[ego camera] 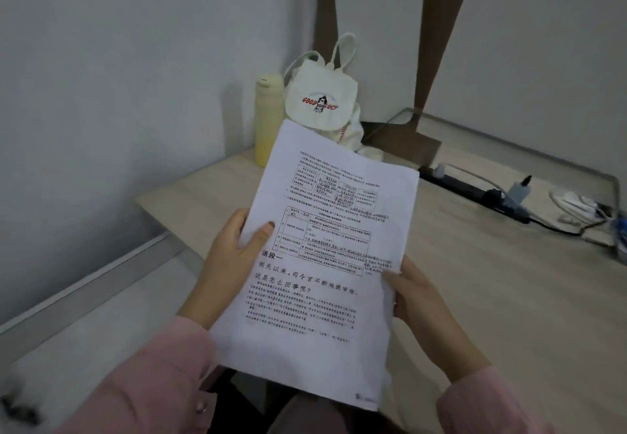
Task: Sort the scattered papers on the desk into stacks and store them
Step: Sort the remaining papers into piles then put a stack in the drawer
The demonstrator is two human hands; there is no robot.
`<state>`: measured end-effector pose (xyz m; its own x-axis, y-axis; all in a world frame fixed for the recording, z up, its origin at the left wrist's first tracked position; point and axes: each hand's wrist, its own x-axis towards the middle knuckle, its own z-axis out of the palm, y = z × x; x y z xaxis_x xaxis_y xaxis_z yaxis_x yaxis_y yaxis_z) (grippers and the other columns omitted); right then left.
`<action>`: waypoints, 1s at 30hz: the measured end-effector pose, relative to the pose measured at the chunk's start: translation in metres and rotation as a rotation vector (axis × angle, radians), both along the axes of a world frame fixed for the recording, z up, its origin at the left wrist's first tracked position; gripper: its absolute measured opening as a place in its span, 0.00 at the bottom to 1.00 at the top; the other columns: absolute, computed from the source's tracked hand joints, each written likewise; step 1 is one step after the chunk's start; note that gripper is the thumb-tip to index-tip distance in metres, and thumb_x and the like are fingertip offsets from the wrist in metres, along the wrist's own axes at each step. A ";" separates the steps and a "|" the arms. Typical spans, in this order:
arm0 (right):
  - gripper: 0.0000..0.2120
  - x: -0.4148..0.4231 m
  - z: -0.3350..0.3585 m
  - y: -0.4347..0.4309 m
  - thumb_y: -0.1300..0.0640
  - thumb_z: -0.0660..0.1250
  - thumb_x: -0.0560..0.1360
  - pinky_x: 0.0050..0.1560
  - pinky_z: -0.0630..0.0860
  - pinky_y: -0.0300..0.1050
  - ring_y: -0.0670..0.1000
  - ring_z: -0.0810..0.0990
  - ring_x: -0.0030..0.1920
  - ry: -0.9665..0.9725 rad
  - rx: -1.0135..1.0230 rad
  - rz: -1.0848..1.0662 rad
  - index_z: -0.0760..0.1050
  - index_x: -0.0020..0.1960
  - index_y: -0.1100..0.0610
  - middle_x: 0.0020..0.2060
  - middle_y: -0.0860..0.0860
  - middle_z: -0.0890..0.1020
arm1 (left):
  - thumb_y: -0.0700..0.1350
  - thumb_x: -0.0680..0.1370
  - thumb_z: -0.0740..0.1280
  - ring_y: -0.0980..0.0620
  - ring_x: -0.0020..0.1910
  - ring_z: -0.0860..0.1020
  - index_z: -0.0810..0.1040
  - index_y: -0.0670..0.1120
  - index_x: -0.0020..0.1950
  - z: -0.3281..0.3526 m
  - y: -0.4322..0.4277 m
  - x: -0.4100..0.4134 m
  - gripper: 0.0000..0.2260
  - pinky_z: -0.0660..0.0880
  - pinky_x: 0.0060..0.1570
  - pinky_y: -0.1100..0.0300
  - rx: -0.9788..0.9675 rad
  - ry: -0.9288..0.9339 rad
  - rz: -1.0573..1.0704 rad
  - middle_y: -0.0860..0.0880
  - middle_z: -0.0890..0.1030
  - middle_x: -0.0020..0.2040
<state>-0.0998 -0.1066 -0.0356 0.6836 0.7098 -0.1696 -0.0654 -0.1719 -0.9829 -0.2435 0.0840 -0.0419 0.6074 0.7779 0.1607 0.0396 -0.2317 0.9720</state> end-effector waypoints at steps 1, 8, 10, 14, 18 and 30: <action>0.15 -0.010 -0.005 0.012 0.60 0.57 0.79 0.48 0.80 0.49 0.49 0.84 0.48 0.015 -0.031 0.047 0.74 0.59 0.45 0.50 0.44 0.85 | 0.48 0.78 0.64 0.53 0.46 0.82 0.75 0.51 0.53 -0.004 0.010 -0.017 0.05 0.79 0.46 0.54 -0.024 0.034 0.033 0.52 0.82 0.49; 0.13 -0.085 -0.048 0.089 0.61 0.56 0.79 0.40 0.81 0.45 0.52 0.84 0.48 0.178 -0.191 0.333 0.76 0.57 0.50 0.49 0.48 0.85 | 0.49 0.79 0.61 0.58 0.44 0.79 0.72 0.52 0.59 -0.030 0.063 -0.124 0.09 0.73 0.38 0.62 -0.059 0.336 0.227 0.54 0.81 0.50; 0.13 -0.107 -0.060 0.106 0.61 0.57 0.79 0.48 0.80 0.52 0.56 0.83 0.51 0.246 -0.230 0.404 0.76 0.57 0.51 0.51 0.51 0.85 | 0.48 0.79 0.61 0.58 0.43 0.78 0.73 0.50 0.61 -0.039 0.075 -0.151 0.11 0.72 0.40 0.61 -0.066 0.446 0.265 0.53 0.80 0.50; 0.13 -0.145 -0.081 0.128 0.62 0.56 0.79 0.48 0.80 0.54 0.58 0.81 0.48 0.377 -0.281 0.501 0.76 0.59 0.55 0.53 0.57 0.84 | 0.52 0.80 0.58 0.54 0.42 0.81 0.71 0.55 0.64 -0.051 0.094 -0.197 0.13 0.75 0.46 0.56 -0.114 0.669 0.268 0.54 0.83 0.48; 0.12 -0.173 -0.094 0.140 0.65 0.57 0.78 0.34 0.81 0.46 0.53 0.85 0.40 0.596 -0.336 0.544 0.76 0.57 0.60 0.45 0.56 0.86 | 0.52 0.80 0.57 0.53 0.44 0.81 0.71 0.55 0.64 -0.057 0.112 -0.223 0.14 0.76 0.53 0.52 -0.090 0.861 0.254 0.52 0.82 0.49; 0.13 -0.192 -0.102 0.177 0.70 0.53 0.78 0.23 0.79 0.49 0.60 0.79 0.41 0.931 -0.343 0.159 0.68 0.61 0.63 0.42 0.59 0.81 | 0.49 0.80 0.55 0.47 0.64 0.72 0.71 0.49 0.66 -0.070 0.155 -0.205 0.16 0.70 0.59 0.54 0.226 1.131 0.088 0.48 0.73 0.67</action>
<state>-0.2920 0.0708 -0.1374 0.0763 0.5936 -0.8012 -0.7347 -0.5098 -0.4476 -0.4482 0.2388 -0.1121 0.4381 0.8477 -0.2991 0.8852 -0.3489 0.3078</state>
